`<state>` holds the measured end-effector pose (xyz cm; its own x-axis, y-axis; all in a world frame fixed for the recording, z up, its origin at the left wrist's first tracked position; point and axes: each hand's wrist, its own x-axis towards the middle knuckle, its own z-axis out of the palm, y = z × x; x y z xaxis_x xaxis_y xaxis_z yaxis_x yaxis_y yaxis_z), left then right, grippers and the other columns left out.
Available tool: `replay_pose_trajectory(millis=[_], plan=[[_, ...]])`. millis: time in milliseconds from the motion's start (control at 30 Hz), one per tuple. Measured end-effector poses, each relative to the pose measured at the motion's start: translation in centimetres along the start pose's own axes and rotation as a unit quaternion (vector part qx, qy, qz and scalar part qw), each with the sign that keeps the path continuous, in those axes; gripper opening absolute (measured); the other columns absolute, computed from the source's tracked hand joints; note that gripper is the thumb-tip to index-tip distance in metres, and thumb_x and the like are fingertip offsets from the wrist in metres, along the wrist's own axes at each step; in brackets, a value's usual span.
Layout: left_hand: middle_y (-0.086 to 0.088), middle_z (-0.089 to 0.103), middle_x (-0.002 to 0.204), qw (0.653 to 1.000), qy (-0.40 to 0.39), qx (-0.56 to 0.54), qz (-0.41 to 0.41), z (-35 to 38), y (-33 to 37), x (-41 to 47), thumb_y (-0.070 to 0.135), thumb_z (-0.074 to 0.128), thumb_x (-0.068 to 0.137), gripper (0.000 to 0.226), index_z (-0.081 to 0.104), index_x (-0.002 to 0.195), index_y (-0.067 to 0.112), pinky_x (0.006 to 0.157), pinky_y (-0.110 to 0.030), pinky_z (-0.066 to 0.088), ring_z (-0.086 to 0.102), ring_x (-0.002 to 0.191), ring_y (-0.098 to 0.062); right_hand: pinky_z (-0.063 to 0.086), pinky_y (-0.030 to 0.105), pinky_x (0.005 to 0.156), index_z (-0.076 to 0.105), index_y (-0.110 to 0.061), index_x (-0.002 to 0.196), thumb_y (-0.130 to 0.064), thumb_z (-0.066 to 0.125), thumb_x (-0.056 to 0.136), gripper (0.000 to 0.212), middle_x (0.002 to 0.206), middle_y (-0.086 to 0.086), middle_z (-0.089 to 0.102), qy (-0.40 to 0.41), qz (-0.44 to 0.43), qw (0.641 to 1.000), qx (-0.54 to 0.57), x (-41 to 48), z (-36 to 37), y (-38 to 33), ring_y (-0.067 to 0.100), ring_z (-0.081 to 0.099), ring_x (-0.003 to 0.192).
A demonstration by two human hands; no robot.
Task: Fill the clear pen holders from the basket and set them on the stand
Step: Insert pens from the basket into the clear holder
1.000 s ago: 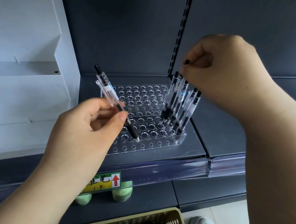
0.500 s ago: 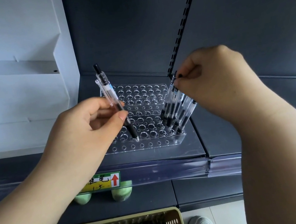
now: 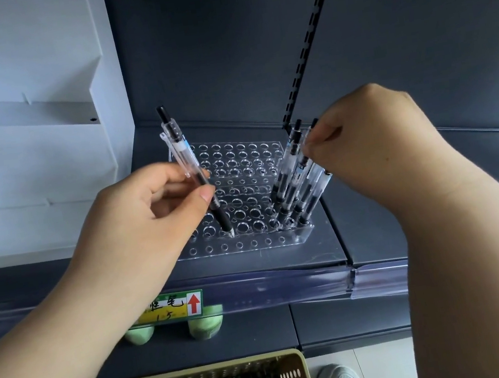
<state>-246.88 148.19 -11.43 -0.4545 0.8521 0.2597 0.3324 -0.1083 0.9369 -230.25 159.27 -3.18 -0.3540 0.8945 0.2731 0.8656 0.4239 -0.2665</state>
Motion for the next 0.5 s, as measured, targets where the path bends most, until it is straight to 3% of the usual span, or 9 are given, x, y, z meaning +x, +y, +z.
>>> replay_pose_trajectory(millis=[167,300,400,500], plan=[[0.021,0.071,0.083,1.000,0.000,0.013,0.008,0.9,0.8,0.1,0.038,0.067,0.073,0.017,0.069,0.089,0.040,0.071,-0.021,0.049,0.067,0.078,0.000,0.055,0.034,0.070,0.072,-0.020,0.073,-0.021,0.067,0.079,0.008,0.075,-0.001,0.069,-0.011,-0.005,0.999,0.037,-0.1,0.1,-0.2,0.022,0.064,0.076],[0.020,0.071,0.084,0.999,-0.009,-0.022,0.032,2.8,1.9,0.4,0.024,0.070,0.075,0.019,0.068,0.088,0.036,0.068,-0.006,0.048,0.067,0.077,0.002,0.054,0.033,0.071,0.073,-0.021,0.080,-0.029,0.069,0.079,0.009,0.076,-0.001,0.069,0.012,-0.022,0.998,0.062,-0.1,-0.2,0.0,0.020,0.063,0.077],[0.016,0.071,0.083,0.999,-0.011,-0.022,0.029,4.7,2.0,0.7,0.015,0.073,0.076,0.023,0.066,0.089,0.032,0.073,-0.013,0.051,0.066,0.078,0.001,0.053,0.032,0.070,0.073,-0.017,0.078,-0.026,0.069,0.078,0.010,0.075,0.002,0.069,0.042,-0.031,0.995,0.081,-0.2,-0.9,0.4,0.022,0.063,0.078],[0.015,0.070,0.082,1.000,-0.010,-0.009,0.023,6.5,1.8,0.8,0.013,0.073,0.077,0.021,0.064,0.087,0.030,0.074,-0.013,0.052,0.065,0.077,0.003,0.047,0.019,0.058,0.074,-0.019,0.077,-0.025,0.069,0.078,0.007,0.074,-0.006,0.068,0.046,-0.033,0.994,0.090,-0.2,-1.4,1.0,0.015,0.062,0.075]])
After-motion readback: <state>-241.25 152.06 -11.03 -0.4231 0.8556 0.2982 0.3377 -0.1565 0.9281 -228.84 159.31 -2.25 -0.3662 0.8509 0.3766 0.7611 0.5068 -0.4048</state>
